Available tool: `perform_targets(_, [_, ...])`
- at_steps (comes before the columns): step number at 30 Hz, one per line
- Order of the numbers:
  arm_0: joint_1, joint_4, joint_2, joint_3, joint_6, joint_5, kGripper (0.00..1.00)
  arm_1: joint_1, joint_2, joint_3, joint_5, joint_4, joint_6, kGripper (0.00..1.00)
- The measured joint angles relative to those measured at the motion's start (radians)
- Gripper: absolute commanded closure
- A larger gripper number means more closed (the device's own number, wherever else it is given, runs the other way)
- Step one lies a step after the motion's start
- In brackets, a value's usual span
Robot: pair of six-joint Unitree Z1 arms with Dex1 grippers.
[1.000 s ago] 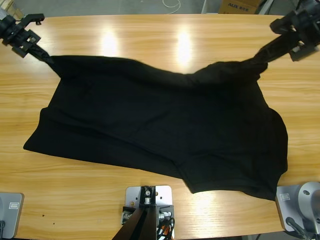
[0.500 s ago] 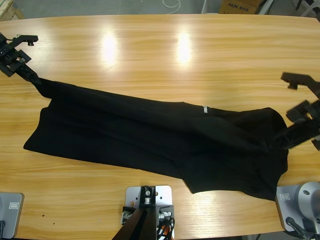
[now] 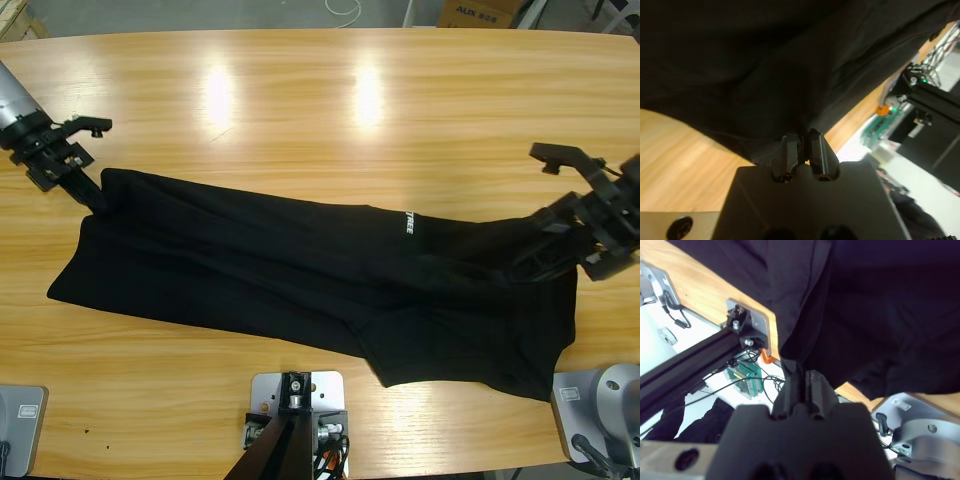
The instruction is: Fold clothes
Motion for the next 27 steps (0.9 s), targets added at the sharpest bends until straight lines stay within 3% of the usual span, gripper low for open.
perform_targets(5, [0.024,0.016,0.012,0.016,-0.024,0.0,1.0,-0.004,0.05,-0.058,-0.024,-0.002,-0.001,1.0])
perform_targets(12, [0.06,0.027,0.012,0.017,-0.027,0.0,1.0,-0.006,0.052,-0.266,-0.068,0.109,-0.003,1.0])
perform_targets(19, [0.065,0.028,0.014,0.017,-0.027,0.0,1.0,-0.008,0.062,-0.148,-0.104,0.07,-0.006,1.0])
perform_targets(27, [0.066,0.028,0.015,0.017,-0.027,0.0,1.0,-0.022,0.182,-0.099,-0.11,-0.015,-0.04,0.967])
